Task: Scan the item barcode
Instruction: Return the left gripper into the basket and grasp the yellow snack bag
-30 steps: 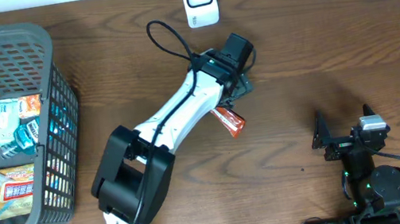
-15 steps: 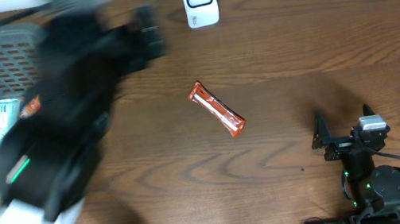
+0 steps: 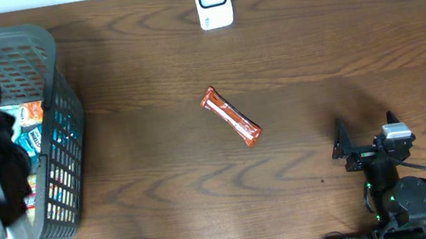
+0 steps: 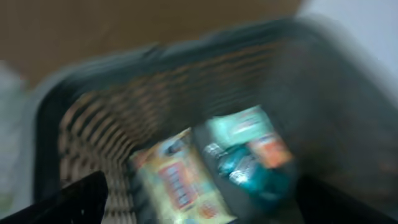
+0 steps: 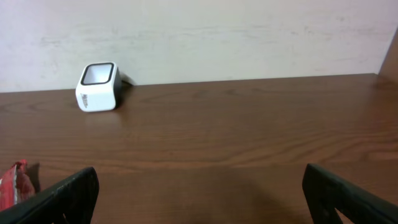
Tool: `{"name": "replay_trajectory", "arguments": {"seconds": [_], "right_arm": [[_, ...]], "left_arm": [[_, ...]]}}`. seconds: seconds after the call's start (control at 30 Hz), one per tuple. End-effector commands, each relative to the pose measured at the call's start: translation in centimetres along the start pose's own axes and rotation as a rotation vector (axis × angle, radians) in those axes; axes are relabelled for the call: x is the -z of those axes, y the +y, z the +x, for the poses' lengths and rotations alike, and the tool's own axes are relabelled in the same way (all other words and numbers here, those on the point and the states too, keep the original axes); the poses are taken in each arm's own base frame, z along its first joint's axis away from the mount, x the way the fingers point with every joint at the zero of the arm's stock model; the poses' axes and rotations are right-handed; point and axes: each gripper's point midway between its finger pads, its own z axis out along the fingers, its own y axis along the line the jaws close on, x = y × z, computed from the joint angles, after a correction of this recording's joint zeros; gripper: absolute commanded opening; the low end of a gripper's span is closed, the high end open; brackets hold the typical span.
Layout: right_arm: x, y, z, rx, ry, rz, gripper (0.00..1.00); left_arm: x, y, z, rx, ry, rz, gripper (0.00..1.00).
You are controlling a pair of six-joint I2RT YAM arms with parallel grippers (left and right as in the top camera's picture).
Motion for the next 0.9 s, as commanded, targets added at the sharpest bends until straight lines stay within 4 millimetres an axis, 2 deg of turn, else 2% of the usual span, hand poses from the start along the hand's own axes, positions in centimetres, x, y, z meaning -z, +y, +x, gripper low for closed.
{"name": "replay_trajectory", "arguments": {"seconds": [0.0, 0.1, 0.2, 0.23, 0.3, 0.43, 0.6, 0.73, 0.87], "right_arm": [[0.0, -0.4, 0.0, 0.011, -0.002, 0.018, 0.99], [0.0, -0.4, 0.0, 0.011, -0.002, 0.017, 0.99], [0.0, -0.4, 0.0, 0.011, -0.002, 0.017, 0.99], [0.0, -0.4, 0.0, 0.011, -0.002, 0.018, 0.99], [0.0, -0.4, 0.0, 0.011, -0.002, 0.017, 0.99], [0.0, -0.4, 0.0, 0.011, -0.002, 0.017, 0.99], [0.0, -0.4, 0.0, 0.011, -0.002, 0.018, 0.99], [0.0, -0.4, 0.0, 0.011, -0.002, 0.018, 0.99], [0.0, -0.4, 0.0, 0.011, -0.002, 0.017, 0.99]], "left_arm": [[-4.2, 1.9, 2.7, 0.207, 0.134, -0.161, 0.96], [-7.5, 2.6, 5.7, 0.217, 0.307, -0.231, 0.96], [-10.0, 3.7, 8.3, 0.223, 0.439, -0.310, 0.97], [-10.8, 4.2, 9.2, 0.226, 0.478, -0.339, 1.00], [-12.2, 5.3, 11.0, 0.234, 0.554, -0.394, 0.98], [-14.4, 7.1, 14.5, 0.257, 0.669, -0.463, 0.98], [-16.5, 8.2, 19.1, 0.310, 0.762, -0.460, 0.98], [-18.6, 7.8, 22.0, 0.298, 0.787, -0.383, 0.98], [-19.8, 7.4, 24.7, 0.298, 0.807, -0.331, 0.98]]}}
